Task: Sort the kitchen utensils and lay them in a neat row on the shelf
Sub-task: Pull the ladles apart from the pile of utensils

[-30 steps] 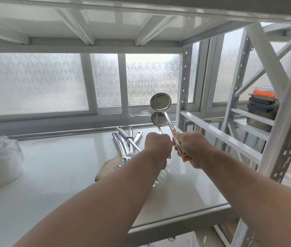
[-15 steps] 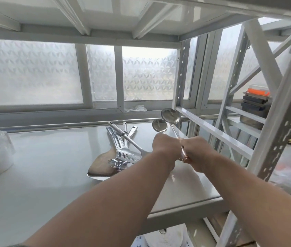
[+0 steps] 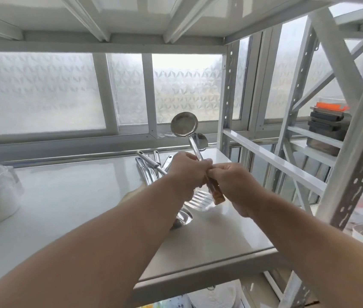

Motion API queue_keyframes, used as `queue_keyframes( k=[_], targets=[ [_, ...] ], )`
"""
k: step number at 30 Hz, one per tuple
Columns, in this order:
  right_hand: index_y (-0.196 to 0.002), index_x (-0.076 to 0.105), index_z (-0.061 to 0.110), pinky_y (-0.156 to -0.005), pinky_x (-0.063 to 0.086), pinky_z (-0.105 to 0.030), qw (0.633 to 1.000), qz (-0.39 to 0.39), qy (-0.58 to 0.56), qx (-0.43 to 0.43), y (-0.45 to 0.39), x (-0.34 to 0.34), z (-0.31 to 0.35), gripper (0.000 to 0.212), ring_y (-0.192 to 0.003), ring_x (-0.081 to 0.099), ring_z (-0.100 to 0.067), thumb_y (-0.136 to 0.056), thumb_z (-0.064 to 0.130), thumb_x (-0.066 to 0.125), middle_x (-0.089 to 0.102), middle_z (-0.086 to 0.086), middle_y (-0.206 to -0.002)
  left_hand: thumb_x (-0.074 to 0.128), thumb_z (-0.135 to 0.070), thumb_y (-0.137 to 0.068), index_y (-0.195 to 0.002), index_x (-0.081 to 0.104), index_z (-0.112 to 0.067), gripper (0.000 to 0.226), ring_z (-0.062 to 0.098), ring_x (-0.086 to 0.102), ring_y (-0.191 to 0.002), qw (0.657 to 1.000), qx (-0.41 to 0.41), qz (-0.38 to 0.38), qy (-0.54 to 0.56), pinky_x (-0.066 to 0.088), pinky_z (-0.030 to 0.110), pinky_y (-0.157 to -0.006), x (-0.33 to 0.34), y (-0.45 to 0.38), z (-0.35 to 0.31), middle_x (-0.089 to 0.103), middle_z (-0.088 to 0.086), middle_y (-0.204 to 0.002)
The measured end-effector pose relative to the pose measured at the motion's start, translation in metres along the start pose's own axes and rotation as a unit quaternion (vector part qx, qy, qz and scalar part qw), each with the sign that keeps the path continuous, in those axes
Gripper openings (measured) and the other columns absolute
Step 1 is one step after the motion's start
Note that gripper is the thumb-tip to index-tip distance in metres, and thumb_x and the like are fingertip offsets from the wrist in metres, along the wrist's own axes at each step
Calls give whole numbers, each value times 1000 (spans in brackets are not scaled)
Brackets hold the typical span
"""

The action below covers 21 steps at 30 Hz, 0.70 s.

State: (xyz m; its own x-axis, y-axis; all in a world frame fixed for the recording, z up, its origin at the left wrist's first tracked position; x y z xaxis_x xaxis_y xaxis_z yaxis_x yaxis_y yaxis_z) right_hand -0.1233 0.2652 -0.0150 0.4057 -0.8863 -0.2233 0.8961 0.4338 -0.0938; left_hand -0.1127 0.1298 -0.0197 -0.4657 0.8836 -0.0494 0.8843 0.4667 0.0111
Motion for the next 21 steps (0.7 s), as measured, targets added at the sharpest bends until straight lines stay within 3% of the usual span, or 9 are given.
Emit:
queue_keyframes(
  k=[3, 5, 7, 10, 12, 14, 16, 19, 21],
  targets=[
    [-87, 74, 6, -76, 49, -34, 975, -29, 192, -111, -9, -6, 16, 25, -79, 60, -17, -92, 25, 58, 71, -6, -83, 76, -1, -92, -118, 62, 0, 30, 28, 75, -68, 999, -13, 49, -10, 67, 42, -72, -26, 3, -17, 71, 22, -94],
    [-111, 73, 14, -89, 47, -31, 892, -102, 367, -241, -13, -15, 35, 24, -99, 63, -18, -89, 23, 66, 70, 2, -106, 75, 4, -92, -121, 65, 6, 31, 23, 76, -65, 994, -1, 89, -69, 63, 32, -58, -42, 8, -31, 74, 30, -98],
    [-129, 65, 20, -101, 48, -41, 796, -109, 505, -316, -20, -15, 45, 46, -121, 56, -27, -84, 23, 72, 63, -4, -132, 78, 0, -90, -117, 73, 5, 28, 19, 76, -66, 978, 21, 128, -161, 62, 29, -60, -56, 14, -45, 78, 30, -101],
    [-143, 55, 32, -109, 40, -53, 695, -81, 639, -319, -38, -18, 49, 61, -139, 42, -30, -84, 30, 72, 48, -5, -152, 83, -5, -89, -117, 75, -7, 30, 21, 79, -74, 941, 71, 197, -266, 64, 33, -71, -69, 17, -63, 82, 19, -97],
    [-140, 55, 41, -108, 33, -52, 661, -50, 690, -292, -49, -23, 53, 56, -138, 39, -27, -85, 34, 66, 51, 2, -149, 84, -7, -89, -117, 76, -12, 31, 22, 80, -78, 909, 108, 234, -327, 65, 33, -74, -71, 21, -71, 84, 11, -97],
    [-133, 57, 48, -99, 27, -45, 651, 13, 727, -220, -53, -28, 56, 47, -127, 43, -24, -87, 38, 59, 60, 9, -131, 87, -11, -86, -117, 77, -18, 33, 21, 81, -82, 878, 140, 255, -381, 65, 34, -81, -70, 24, -75, 85, 3, -96],
    [-112, 67, 46, -91, 29, -40, 659, 89, 732, -149, -48, -29, 58, 23, -108, 52, -17, -89, 43, 65, 67, 14, -108, 90, -14, -84, -116, 78, -21, 35, 24, 82, -88, 860, 154, 276, -401, 63, 36, -89, -70, 27, -79, 85, 0, -96],
    [-94, 76, 36, -87, 52, -36, 740, 187, 643, -62, -37, -32, 54, 20, -88, 67, -11, -80, 50, 78, 73, 14, -85, 91, -18, -84, -111, 78, -19, 30, 22, 83, -87, 844, 160, 293, -420, 61, 32, -87, -70, 29, -88, 85, 0, -94],
    [-93, 76, 34, -88, 56, -39, 757, 222, 613, -34, -32, -34, 49, 22, -87, 70, -10, -82, 53, 76, 75, 12, -85, 91, -28, -85, -100, 80, -16, 23, 16, 80, -72, 829, 168, 282, -452, 57, 25, -74, -71, 27, -96, 84, 1, -85]
  ],
)
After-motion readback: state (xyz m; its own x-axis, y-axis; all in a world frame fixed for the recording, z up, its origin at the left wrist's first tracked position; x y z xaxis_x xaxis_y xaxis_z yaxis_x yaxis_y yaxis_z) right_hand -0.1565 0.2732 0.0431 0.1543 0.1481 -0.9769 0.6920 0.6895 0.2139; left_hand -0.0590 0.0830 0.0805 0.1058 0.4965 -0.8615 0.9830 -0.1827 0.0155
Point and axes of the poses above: each hand's wrist, its own y-axis away from the middle knuckle, its own x-axis out of the palm, z = x × y, the point moved 5 cm from there along -y, towards the middle knuckle
